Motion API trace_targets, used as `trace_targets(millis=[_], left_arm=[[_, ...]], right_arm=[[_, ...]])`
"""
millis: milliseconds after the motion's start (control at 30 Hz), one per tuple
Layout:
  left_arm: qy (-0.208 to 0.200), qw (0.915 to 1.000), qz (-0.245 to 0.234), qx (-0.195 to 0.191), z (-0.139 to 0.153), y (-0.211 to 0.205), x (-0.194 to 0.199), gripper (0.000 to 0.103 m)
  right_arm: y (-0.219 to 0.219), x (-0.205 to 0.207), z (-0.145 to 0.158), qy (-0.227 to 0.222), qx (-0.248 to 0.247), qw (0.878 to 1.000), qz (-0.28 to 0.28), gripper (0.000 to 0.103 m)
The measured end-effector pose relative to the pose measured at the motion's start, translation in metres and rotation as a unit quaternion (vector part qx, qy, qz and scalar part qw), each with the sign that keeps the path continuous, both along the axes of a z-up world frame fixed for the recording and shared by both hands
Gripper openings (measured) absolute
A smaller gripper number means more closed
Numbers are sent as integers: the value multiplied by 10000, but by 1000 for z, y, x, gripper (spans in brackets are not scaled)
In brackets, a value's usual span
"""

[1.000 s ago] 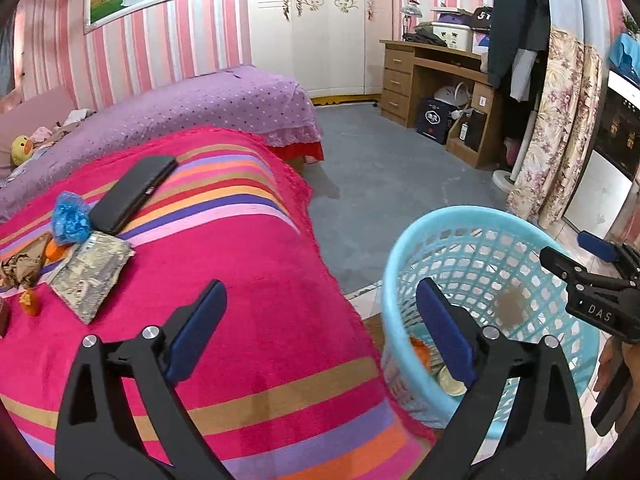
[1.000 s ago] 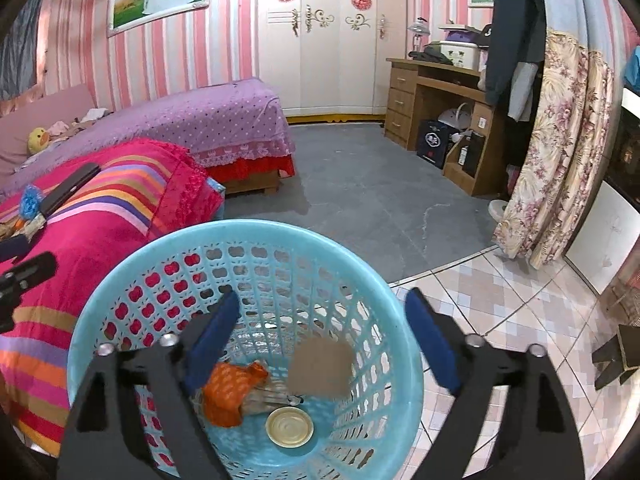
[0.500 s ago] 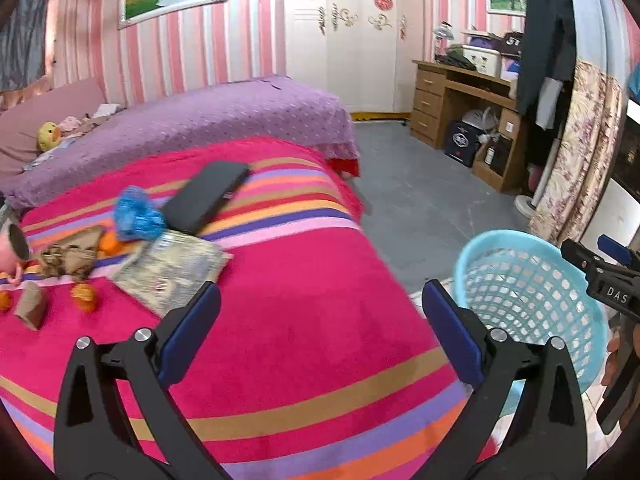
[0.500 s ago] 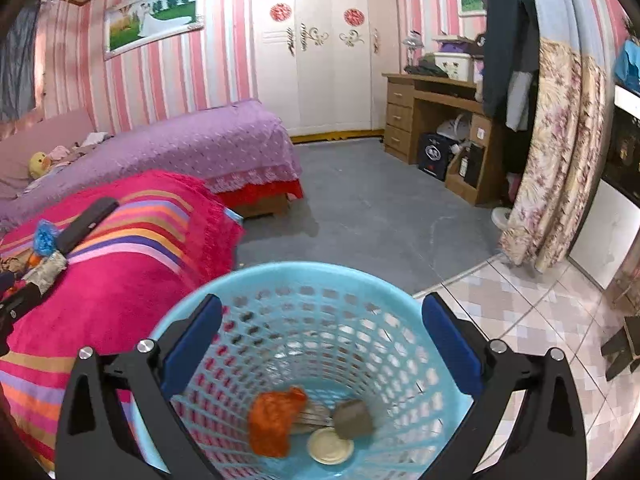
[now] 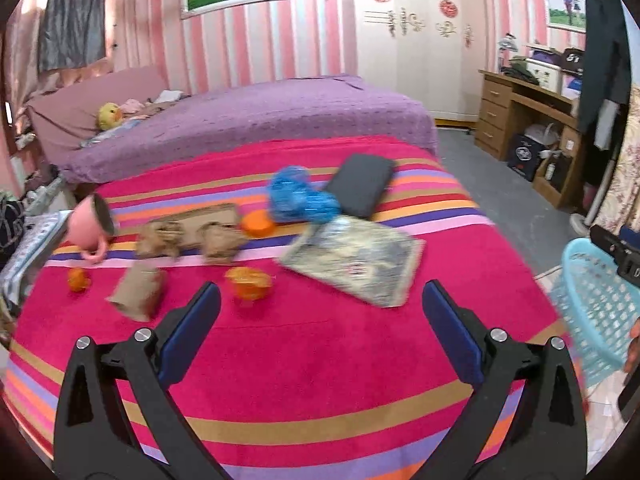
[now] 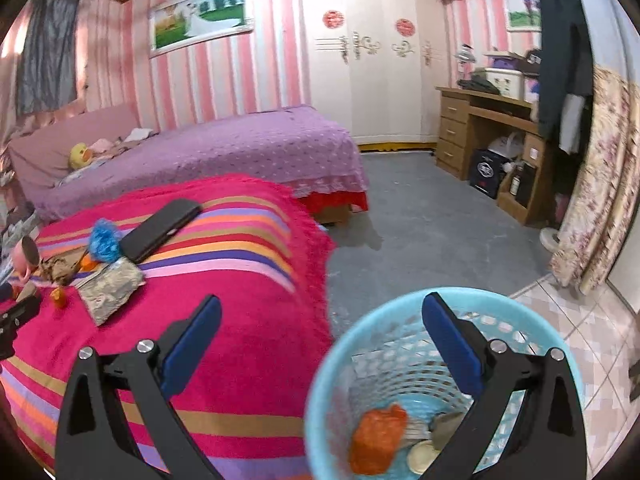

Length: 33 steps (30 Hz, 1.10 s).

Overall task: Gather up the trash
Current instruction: 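Move both grippers back over the bedspread toward the remaining trash, then grasp the brown paper tube with the left gripper while the right gripper grasps the orange peel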

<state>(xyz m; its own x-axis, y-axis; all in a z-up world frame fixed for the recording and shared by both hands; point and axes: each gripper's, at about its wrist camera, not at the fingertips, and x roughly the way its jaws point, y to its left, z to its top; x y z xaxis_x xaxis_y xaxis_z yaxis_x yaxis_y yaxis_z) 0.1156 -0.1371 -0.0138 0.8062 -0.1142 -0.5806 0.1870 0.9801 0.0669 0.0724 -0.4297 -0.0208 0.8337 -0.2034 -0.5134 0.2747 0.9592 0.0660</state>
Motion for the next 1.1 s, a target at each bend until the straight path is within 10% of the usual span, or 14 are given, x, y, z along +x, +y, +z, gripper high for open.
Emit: trace_targets(millis=[1100], left_arm=[[884, 9918, 919, -54, -55, 174, 67, 97]], right_arm=[[127, 57, -19, 498, -202, 9971, 531, 98]])
